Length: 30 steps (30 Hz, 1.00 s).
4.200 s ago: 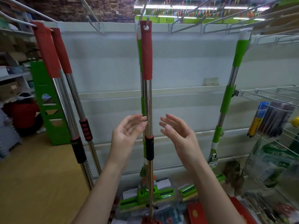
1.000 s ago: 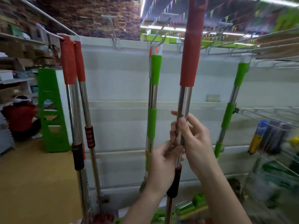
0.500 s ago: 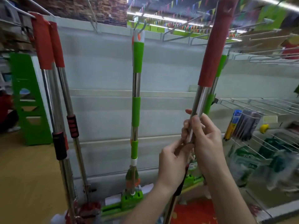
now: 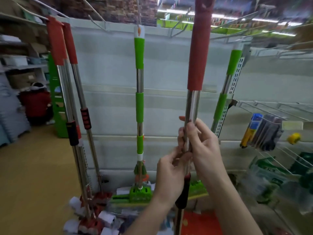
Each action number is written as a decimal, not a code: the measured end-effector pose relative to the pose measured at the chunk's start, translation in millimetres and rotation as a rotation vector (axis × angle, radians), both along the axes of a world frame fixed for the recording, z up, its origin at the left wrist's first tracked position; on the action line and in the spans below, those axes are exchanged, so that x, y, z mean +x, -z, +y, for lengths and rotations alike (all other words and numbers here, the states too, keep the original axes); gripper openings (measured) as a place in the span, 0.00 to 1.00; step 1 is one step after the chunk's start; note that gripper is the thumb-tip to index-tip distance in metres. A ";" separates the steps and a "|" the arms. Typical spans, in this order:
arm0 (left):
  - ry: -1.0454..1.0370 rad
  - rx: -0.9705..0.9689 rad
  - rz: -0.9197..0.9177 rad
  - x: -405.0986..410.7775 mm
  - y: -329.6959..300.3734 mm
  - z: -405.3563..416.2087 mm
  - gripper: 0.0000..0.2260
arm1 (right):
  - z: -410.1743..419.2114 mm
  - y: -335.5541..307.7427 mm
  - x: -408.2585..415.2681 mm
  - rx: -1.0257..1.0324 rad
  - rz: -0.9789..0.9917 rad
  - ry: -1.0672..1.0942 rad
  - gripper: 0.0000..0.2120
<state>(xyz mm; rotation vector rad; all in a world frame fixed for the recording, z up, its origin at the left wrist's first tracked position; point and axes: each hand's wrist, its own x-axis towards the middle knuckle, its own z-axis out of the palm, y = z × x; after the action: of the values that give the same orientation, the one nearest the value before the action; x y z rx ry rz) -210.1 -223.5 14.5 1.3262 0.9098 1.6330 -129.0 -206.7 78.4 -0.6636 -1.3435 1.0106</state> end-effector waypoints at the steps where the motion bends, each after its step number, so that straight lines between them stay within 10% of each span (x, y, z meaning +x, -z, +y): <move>1: -0.006 -0.018 -0.001 -3.2 0.7 -2.7 0.08 | -1.4 0.9 -2.2 -0.003 -0.003 -0.026 0.15; 30: -0.208 -0.113 -0.013 -205.7 -28.9 -59.7 0.10 | -21.5 -3.9 -182.2 0.089 0.018 -0.433 0.21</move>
<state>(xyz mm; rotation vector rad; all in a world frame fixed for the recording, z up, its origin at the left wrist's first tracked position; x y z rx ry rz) -415.8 -283.2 43.4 1.1740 1.1472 1.7167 -311.2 -228.2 82.3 -0.2983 -1.5427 1.2864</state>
